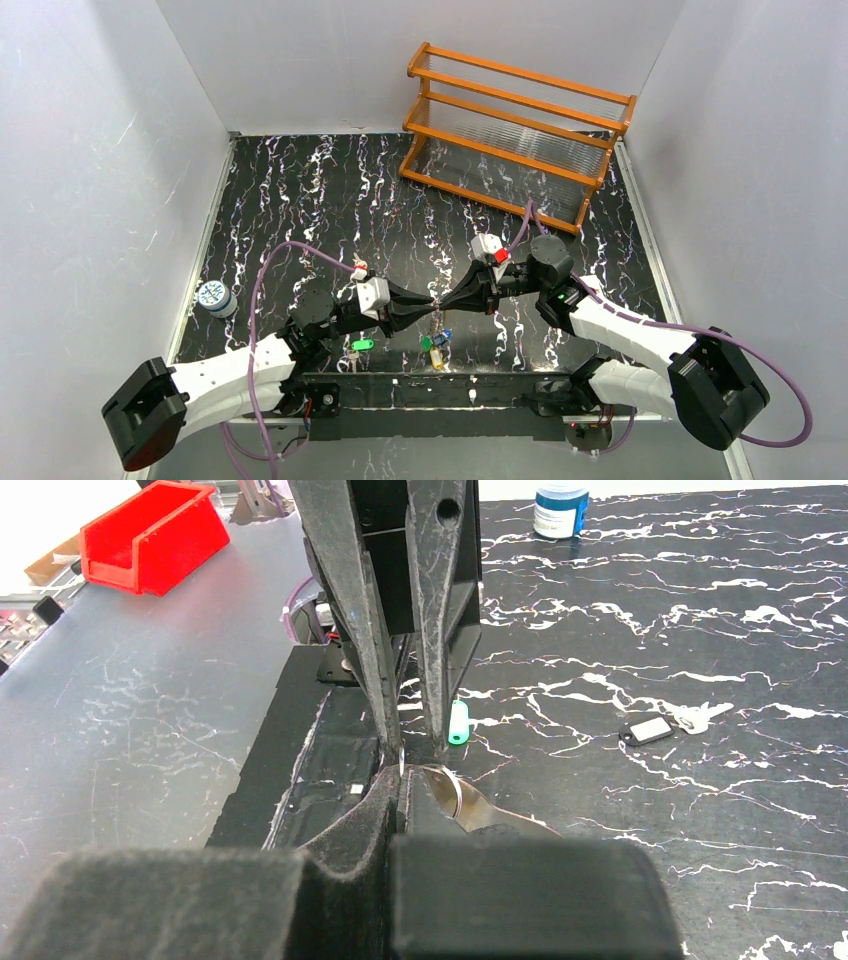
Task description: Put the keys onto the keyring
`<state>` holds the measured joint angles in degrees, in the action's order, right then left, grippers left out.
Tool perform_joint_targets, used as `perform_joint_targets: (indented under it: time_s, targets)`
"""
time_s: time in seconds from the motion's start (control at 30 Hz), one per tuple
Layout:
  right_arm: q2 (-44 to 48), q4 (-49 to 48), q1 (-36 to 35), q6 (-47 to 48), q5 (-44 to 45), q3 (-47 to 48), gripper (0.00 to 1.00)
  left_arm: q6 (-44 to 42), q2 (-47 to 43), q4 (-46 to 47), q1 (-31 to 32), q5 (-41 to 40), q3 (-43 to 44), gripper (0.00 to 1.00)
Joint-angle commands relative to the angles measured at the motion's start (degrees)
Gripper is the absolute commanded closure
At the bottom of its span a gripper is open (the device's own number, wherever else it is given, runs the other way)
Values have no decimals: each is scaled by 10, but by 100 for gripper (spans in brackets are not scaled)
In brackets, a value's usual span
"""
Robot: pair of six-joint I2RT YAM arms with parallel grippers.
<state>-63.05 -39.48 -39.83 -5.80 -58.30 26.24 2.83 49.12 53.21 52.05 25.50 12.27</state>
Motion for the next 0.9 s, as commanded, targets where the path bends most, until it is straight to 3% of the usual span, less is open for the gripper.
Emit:
perform_joint_targets:
  time_s: [0.0, 0.23, 0.33, 0.47, 0.6, 0.77, 0.87]
  targets:
    - [12, -20, -1, 6, -5, 5, 99, 0, 10, 17, 3, 6, 17, 82]
    - [13, 5, -1, 16, 0, 9, 99, -1, 17, 18, 5, 1, 20, 95]
    - [18, 66, -1, 38, 21, 31, 99, 2, 15, 17, 5, -10, 16, 83]
    - [2, 226, -1, 87, 70, 92, 99, -1, -5, 12, 5, -33, 6, 67]
    - [-23, 372, -2, 120, 128, 151, 99, -23, -31, -41, 5, -60, 9, 64]
    - [-45, 484, -6, 116, 186, 210, 99, -70, -40, -161, 5, -86, 51, 64]
    - [-62, 520, -7, 33, 256, 246, 99, -93, -37, -216, 5, -98, 74, 62]
